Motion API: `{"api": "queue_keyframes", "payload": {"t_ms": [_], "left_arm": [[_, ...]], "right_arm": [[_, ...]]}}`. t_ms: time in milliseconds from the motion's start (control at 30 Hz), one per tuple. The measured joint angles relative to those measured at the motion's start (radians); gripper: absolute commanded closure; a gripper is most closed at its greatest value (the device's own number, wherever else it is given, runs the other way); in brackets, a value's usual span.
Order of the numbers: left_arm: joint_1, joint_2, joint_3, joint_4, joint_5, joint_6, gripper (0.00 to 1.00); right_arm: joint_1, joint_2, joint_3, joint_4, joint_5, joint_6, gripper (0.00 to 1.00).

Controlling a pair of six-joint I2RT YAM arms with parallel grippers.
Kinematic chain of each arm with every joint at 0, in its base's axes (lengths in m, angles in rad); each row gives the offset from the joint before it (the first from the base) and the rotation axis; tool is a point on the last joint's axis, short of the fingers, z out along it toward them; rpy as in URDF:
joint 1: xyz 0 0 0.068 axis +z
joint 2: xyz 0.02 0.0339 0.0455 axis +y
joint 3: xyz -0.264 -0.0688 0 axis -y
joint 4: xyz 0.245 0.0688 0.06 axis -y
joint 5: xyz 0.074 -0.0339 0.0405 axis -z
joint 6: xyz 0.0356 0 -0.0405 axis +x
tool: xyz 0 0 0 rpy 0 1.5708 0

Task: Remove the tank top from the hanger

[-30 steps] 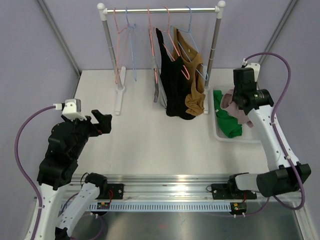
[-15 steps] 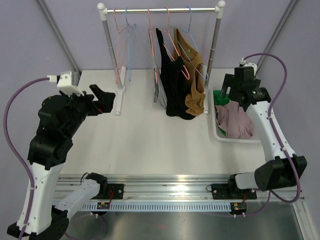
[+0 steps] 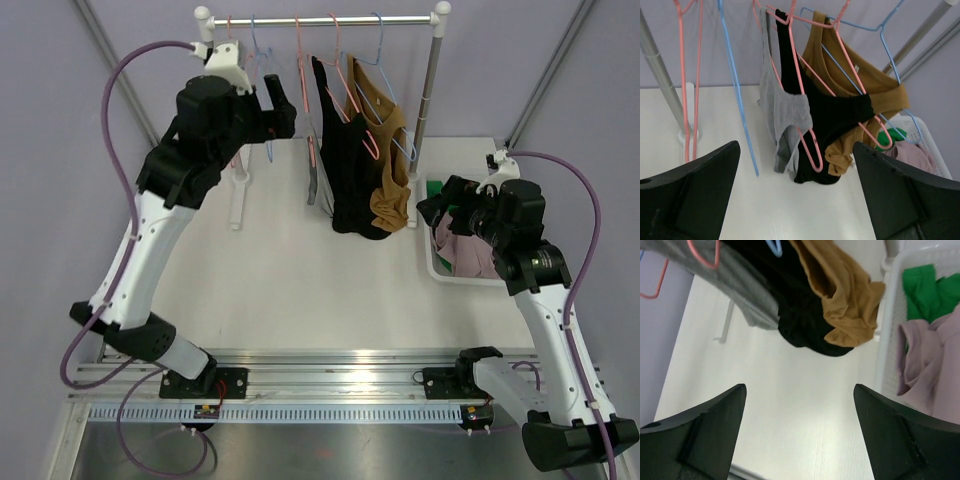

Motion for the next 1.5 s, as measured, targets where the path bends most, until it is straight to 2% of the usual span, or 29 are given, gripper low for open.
{"api": "queue_keyframes", "payload": {"t_ms": [233,333,433,567,700,767,900,1000,1067,1233,1367,1500], "left_arm": [[-0.003,0.256,0.159,0.037,-0.027,0.045,0.01],[-0.004,0.335,0.207,0.060,-0.044,0.060,0.07],[-0.004,0.392,0.240,0.084,-0.062,0.078,0.19],[-0.004,0.475,0.323,0.111,-0.094,0.109,0.29],[0.000,0.531,0.360,0.124,-0.106,0.126,0.51],[0.003,0.548,0.361,0.125,-0.105,0.128,0.53],[0.016,0.577,0.361,0.121,-0.101,0.128,0.71],[0.029,0.582,0.361,0.120,-0.100,0.131,0.73],[0.033,0.582,0.363,0.122,-0.100,0.134,0.65],[0.047,0.582,0.366,0.134,-0.094,0.139,0.65],[0.061,0.582,0.373,0.140,-0.065,0.137,0.71],[0.078,0.582,0.382,0.153,-0.040,0.135,0.82]], "right_arm": [[0.000,-0.138,-0.103,-0.002,-0.125,0.043,0.10],[0.000,-0.166,-0.105,0.005,-0.170,0.061,0.12],[0.000,-0.179,-0.111,0.012,-0.220,0.076,0.13],[0.000,-0.182,-0.114,0.011,-0.266,0.087,0.14],[0.000,-0.191,-0.119,0.010,-0.291,0.091,0.15],[0.000,-0.193,-0.119,0.011,-0.301,0.091,0.16],[0.000,-0.192,-0.119,0.011,-0.322,0.090,0.17],[0.000,-0.189,-0.119,0.014,-0.336,0.090,0.18],[0.000,-0.185,-0.119,0.015,-0.338,0.090,0.18],[0.000,-0.166,-0.119,0.019,-0.361,0.090,0.19],[0.000,-0.165,-0.122,0.021,-0.363,0.090,0.19],[0.000,-0.166,-0.122,0.021,-0.363,0.090,0.20]]}}
